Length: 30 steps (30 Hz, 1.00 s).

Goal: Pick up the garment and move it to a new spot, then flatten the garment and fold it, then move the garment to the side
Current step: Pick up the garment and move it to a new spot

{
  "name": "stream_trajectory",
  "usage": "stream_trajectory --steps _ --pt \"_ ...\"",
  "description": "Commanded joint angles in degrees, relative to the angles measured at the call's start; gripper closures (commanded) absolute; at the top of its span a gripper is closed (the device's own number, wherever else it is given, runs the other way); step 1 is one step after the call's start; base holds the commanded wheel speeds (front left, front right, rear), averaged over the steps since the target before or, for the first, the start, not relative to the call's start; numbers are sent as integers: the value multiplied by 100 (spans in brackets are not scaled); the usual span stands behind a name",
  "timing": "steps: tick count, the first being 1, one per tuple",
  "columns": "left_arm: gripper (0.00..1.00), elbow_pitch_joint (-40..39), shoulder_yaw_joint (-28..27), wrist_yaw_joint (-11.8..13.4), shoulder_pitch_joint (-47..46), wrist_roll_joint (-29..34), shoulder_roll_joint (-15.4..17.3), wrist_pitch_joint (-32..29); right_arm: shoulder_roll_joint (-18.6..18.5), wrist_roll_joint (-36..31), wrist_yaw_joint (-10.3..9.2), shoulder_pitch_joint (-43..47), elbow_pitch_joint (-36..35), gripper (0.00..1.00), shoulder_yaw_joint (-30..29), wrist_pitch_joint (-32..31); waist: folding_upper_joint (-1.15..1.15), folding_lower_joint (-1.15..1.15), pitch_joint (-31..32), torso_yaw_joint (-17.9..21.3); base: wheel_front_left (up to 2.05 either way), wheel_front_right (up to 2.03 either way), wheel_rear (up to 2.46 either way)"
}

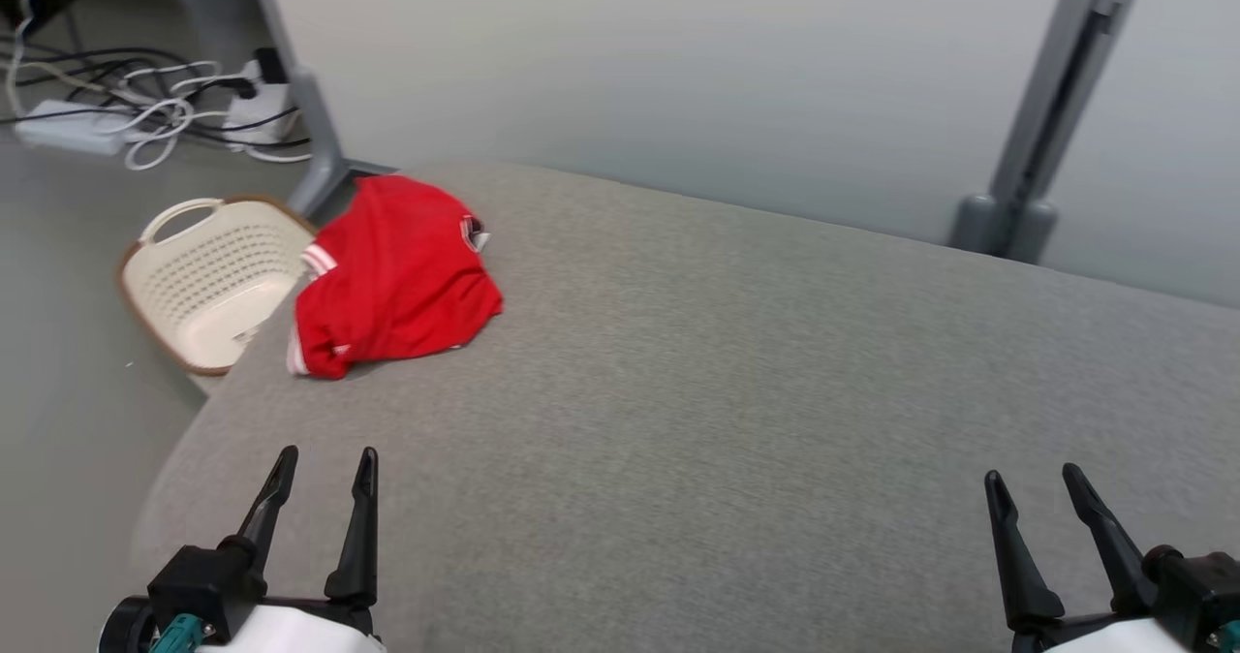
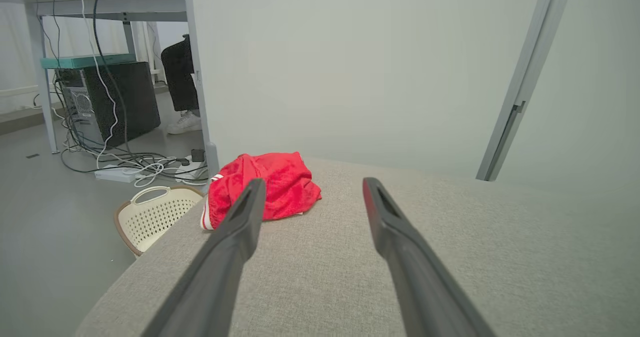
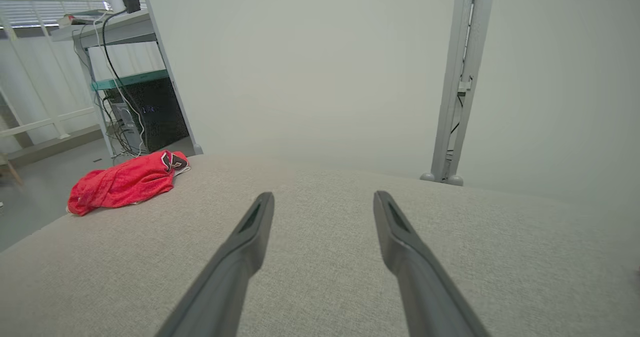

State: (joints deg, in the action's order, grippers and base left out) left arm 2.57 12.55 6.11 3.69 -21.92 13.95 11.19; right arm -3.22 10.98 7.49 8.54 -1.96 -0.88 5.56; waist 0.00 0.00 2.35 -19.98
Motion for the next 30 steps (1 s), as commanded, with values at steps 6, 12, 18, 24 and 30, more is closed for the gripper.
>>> stream_trajectory --steps 6,12,18,24,30 --pt "0 58 -111 33 4 -91 96 78 1 15 -1 -41 -11 0 111 -36 0 0 136 -659 0 0 0" --pt "0 38 -186 68 83 -129 111 148 3 -14 -1 -155 1 0 179 -70 0 0 75 -717 0 0 0" --pt "0 79 -171 84 61 -137 115 181 -25 -29 0 -185 43 0 192 -64 0 0 63 -729 0 0 0" --pt "0 99 -146 71 -16 -142 118 197 -31 -77 0 -179 20 0 152 -66 0 0 18 -733 0 0 0" --pt "0 256 -99 -9 -366 -204 34 209 -77 -149 0 -218 -130 0 64 -147 0 0 -185 -696 0 0 0"
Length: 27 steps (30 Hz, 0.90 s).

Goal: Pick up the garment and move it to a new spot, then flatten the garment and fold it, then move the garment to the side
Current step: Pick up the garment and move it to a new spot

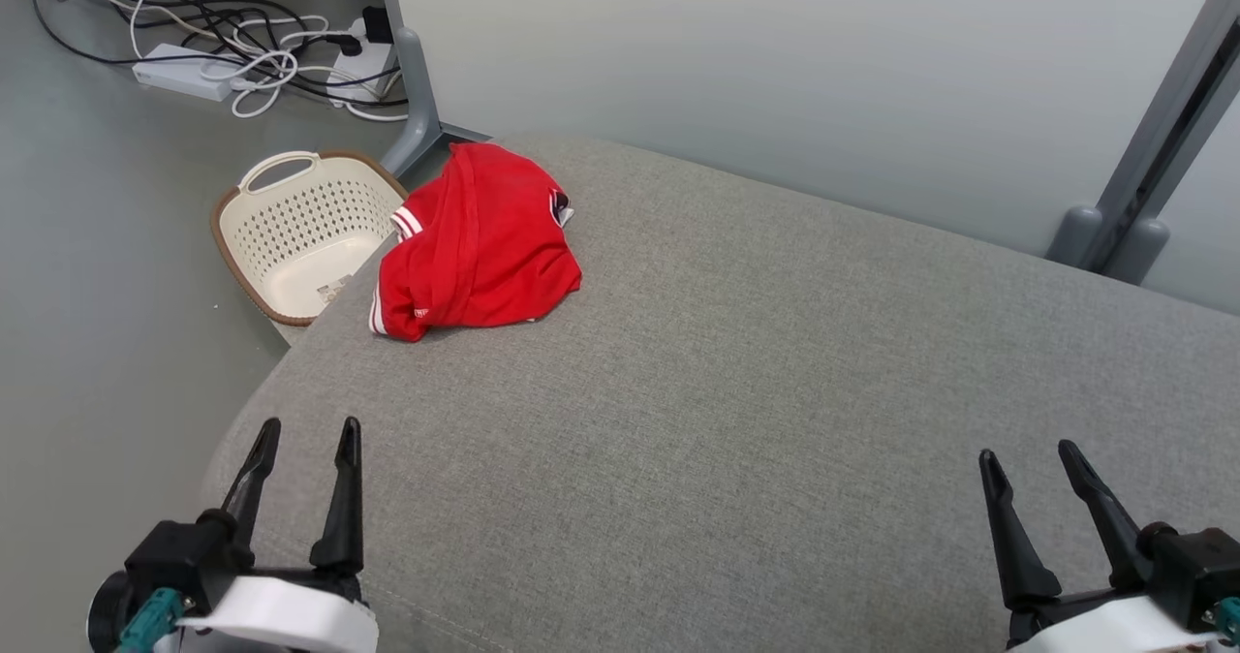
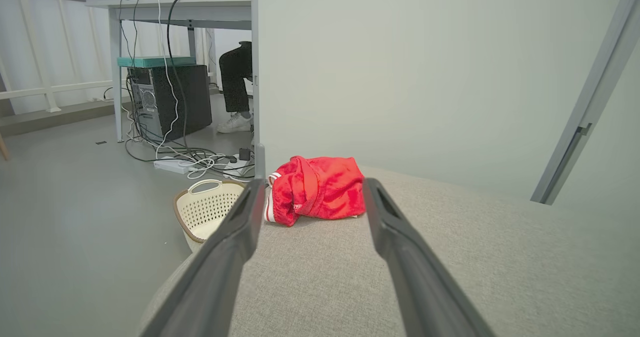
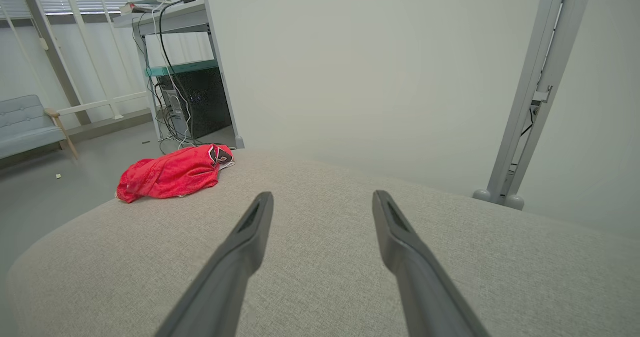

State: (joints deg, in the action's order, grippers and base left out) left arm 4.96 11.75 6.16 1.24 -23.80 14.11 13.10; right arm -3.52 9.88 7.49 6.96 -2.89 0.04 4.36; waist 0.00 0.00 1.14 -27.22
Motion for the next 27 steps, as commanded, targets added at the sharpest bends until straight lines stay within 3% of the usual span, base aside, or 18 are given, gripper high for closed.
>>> stream_trajectory --steps 1,12,21,27 --pt "0 63 -29 -29 -212 -44 -8 32 -69 -56 0 -95 -93 0 -41 -59 0 0 -145 71 0 0 0" --pt "0 1017 -414 -432 -1828 -447 -114 160 -371 -358 0 -688 -845 0 -215 -495 0 0 -1557 741 0 0 0" --pt "0 3231 -637 -1027 -3345 -930 41 46 -302 -453 0 -1047 -1131 0 -440 -506 0 0 -2408 1203 0 0 0" --pt "0 4582 -596 -1262 -4076 -1120 221 -163 -218 -497 0 -1193 -1093 0 -398 -411 0 0 -2691 1381 0 0 0"
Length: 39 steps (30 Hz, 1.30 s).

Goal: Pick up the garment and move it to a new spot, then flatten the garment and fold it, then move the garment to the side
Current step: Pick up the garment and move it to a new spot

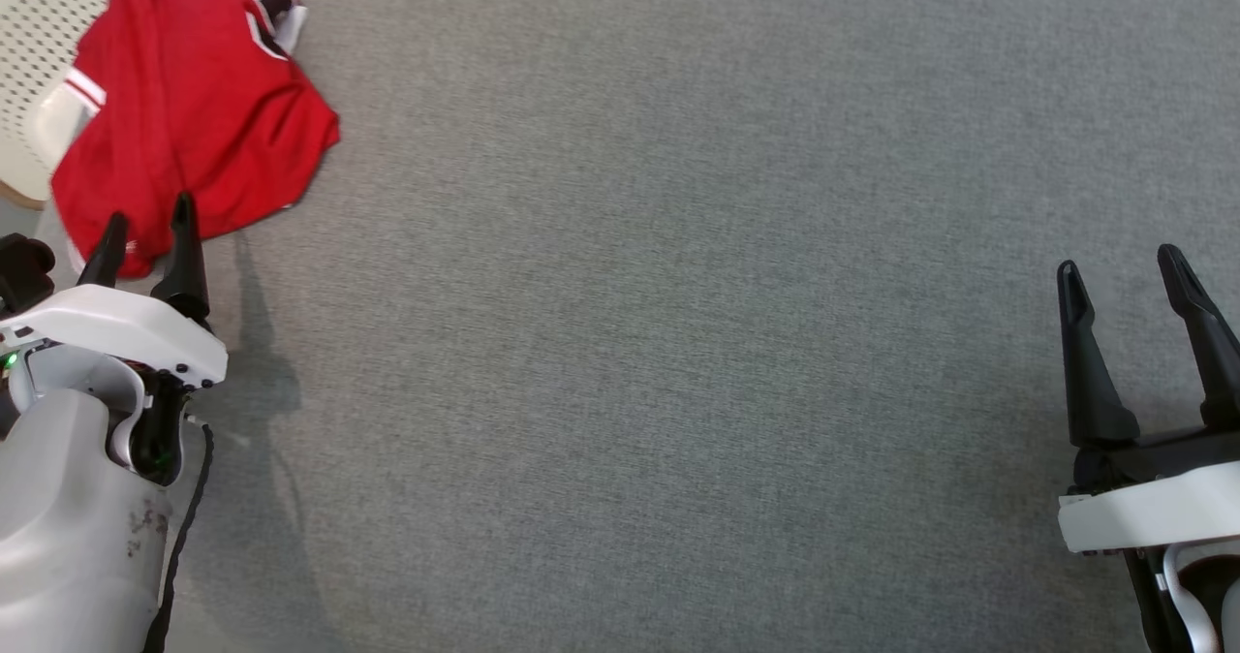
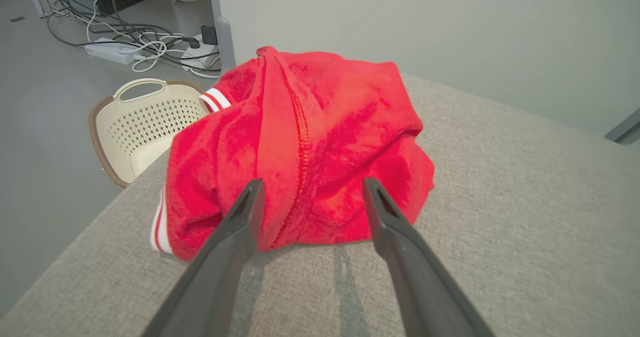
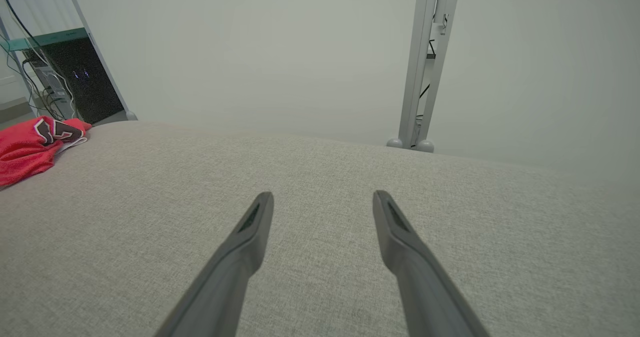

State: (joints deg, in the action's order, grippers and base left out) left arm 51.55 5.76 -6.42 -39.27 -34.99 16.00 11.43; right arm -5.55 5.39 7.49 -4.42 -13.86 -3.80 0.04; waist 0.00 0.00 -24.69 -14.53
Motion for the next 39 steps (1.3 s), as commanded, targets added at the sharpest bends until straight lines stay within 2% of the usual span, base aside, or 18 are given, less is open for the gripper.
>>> stream_trajectory --steps 1,8,9,10,11,19,28,34,39 --pt "0 132 3 -18 -113 -50 60 -34 -4 -56 0 -78 15 0 -5 35 0 0 -134 133 0 0 0" --pt "0 1096 85 -103 -567 -221 176 -159 38 -58 0 -192 90 0 -14 103 0 0 -206 206 0 0 0" --pt "6 1193 88 -102 -610 -239 210 -132 37 -56 0 -207 102 0 -20 113 0 0 -204 211 0 0 0" --pt "69 1286 115 -100 -646 -226 244 -124 39 -53 0 -219 116 0 -17 114 0 0 -195 222 0 0 0" --pt "100 1393 151 -104 -660 -214 261 -165 44 -44 0 -229 133 0 -5 120 0 0 -183 238 0 0 0" --pt "100 1776 325 -104 -763 -175 423 80 42 26 0 -278 249 0 -55 191 0 0 -23 326 0 0 0" --pt "100 1399 399 -105 -568 -160 649 363 83 79 0 -153 423 0 -116 325 0 0 347 325 0 0 0" --pt "100 -111 -136 170 62 219 856 374 122 127 0 -25 608 0 -170 436 0 0 858 310 0 0 0" --pt "100 -1677 -631 430 1006 630 814 371 143 189 0 172 776 0 -155 487 0 0 1337 358 0 0 0"
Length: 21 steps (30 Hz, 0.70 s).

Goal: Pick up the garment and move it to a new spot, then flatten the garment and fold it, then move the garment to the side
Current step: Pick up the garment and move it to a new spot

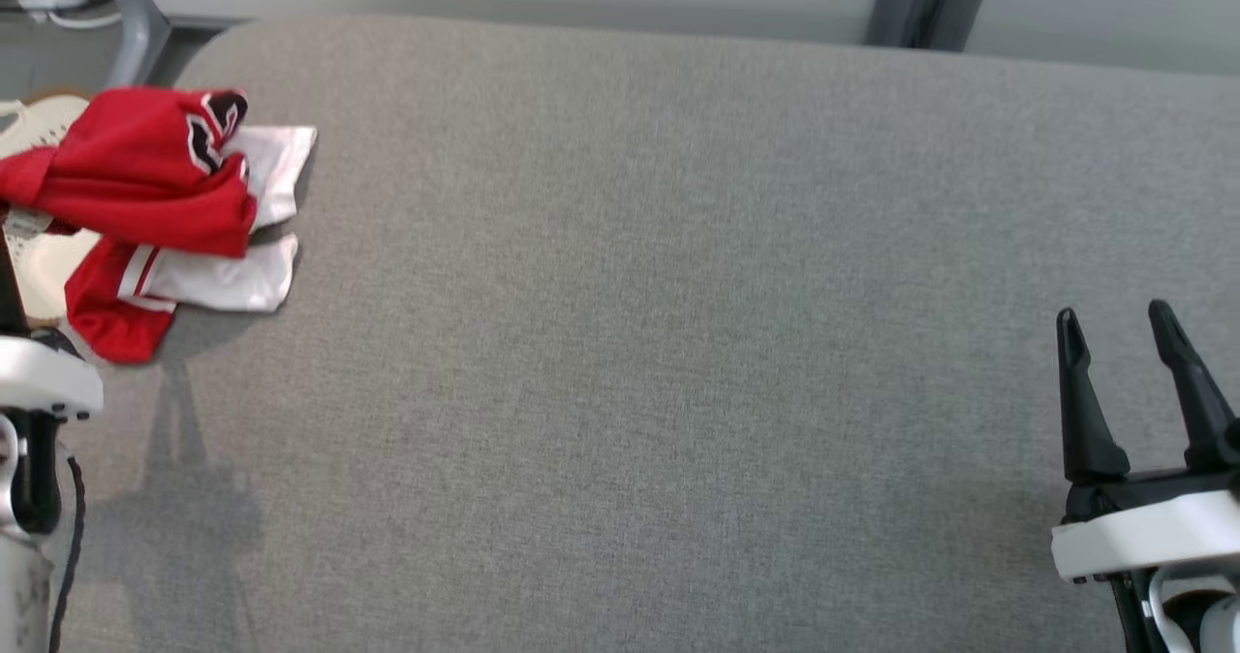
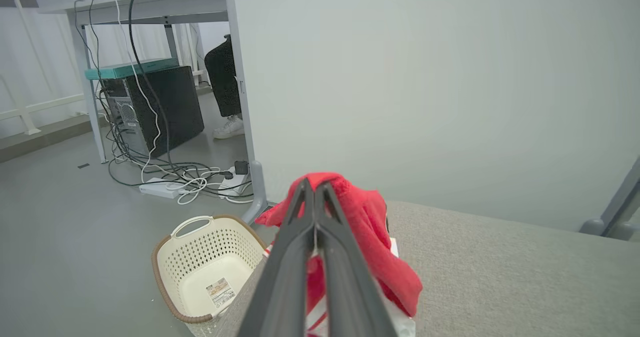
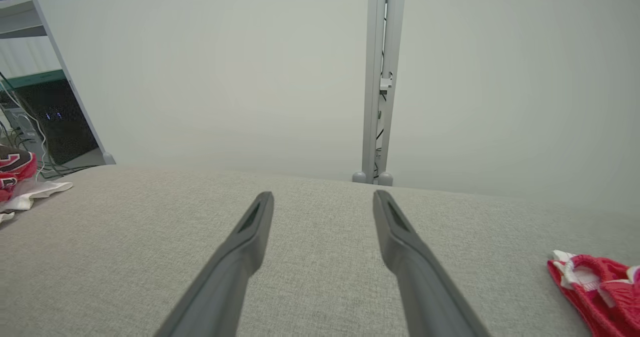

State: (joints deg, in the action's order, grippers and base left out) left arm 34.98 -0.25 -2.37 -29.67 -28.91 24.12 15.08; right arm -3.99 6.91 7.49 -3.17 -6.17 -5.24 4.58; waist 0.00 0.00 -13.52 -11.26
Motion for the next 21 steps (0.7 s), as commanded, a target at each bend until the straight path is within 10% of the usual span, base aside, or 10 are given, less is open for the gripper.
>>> stream_trajectory --steps 1,21 --pt "100 -307 -87 75 244 79 -22 6 -7 42 0 87 39 0 3 34 0 0 307 48 0 0 0" --pt "100 -5289 226 1041 3833 266 -465 -1103 59 364 0 558 371 0 210 196 0 0 917 652 0 0 0"
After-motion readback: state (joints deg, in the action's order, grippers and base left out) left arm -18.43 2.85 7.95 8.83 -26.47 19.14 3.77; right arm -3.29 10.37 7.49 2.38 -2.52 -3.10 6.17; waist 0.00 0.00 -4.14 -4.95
